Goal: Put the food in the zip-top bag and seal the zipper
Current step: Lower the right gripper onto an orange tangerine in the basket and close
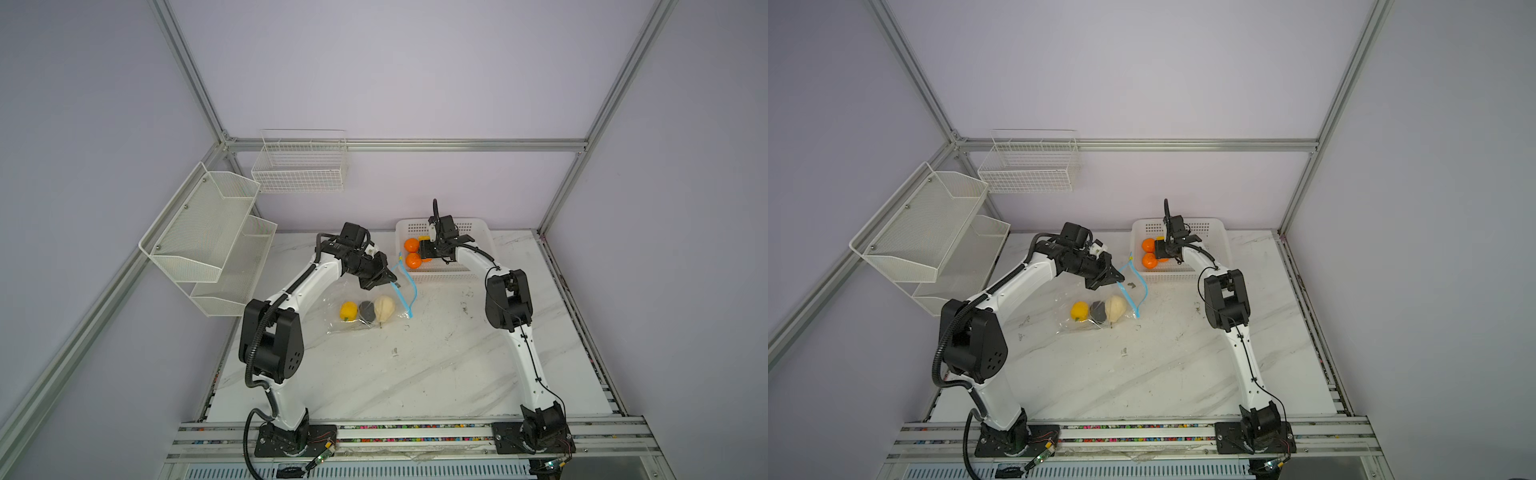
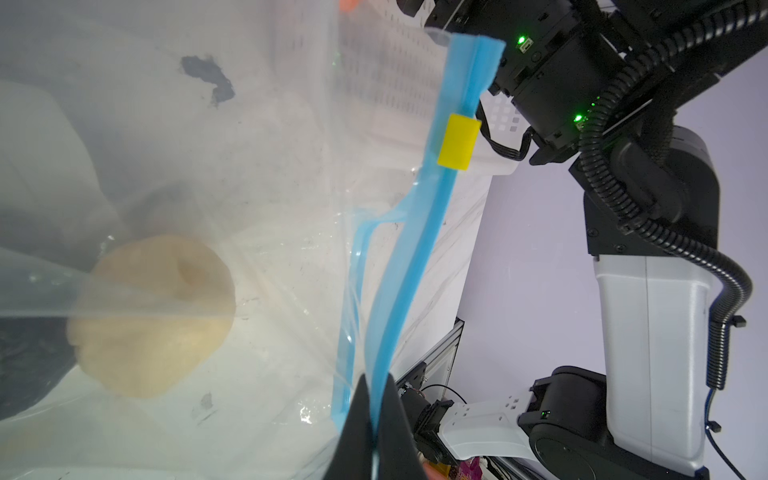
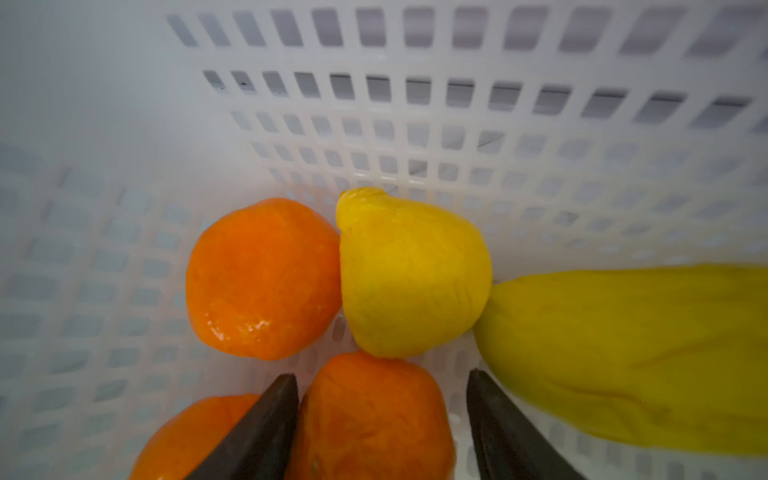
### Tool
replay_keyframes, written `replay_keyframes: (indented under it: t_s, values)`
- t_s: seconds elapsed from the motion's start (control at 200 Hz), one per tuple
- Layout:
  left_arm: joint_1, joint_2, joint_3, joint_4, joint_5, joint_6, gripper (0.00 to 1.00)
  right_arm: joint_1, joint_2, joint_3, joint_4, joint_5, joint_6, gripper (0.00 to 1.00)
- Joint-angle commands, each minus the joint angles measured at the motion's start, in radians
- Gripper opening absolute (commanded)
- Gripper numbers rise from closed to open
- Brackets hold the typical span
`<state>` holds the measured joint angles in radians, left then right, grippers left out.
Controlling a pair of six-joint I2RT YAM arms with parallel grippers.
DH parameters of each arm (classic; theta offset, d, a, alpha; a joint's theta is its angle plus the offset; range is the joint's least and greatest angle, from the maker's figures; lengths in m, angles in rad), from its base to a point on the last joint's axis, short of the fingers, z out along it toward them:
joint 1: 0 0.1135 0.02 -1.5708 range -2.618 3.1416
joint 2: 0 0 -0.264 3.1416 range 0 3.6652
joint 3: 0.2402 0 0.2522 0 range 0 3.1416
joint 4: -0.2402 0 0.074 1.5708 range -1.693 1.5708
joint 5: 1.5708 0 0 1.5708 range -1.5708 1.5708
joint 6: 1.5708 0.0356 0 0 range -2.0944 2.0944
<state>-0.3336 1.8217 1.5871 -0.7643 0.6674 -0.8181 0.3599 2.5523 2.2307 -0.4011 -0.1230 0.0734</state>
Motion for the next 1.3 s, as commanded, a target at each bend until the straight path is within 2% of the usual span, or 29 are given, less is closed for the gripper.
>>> replay_keyframes:
  t_s: [0.0,0.395,0.86,1.295]
  values:
    - [0.01,-0.002,0.036,0.011,0.022,0.017,0.0,0.005,0.027,0.015,-0.025,0.01,-0.006,0.66]
    - [0.01,-0.001,0.036,0.012,0.021,0.016,0.0,0.005,0.044,0.036,-0.021,0.011,-0.003,0.64]
    - [0.01,-0.004,0.031,0.012,0.018,0.017,0.0,0.005,-0.016,-0.002,-0.004,-0.009,-0.003,0.56]
    - [0.01,-0.006,0.03,0.011,0.009,0.019,0.0,0.005,-0.07,-0.034,-0.009,-0.009,-0.011,0.54]
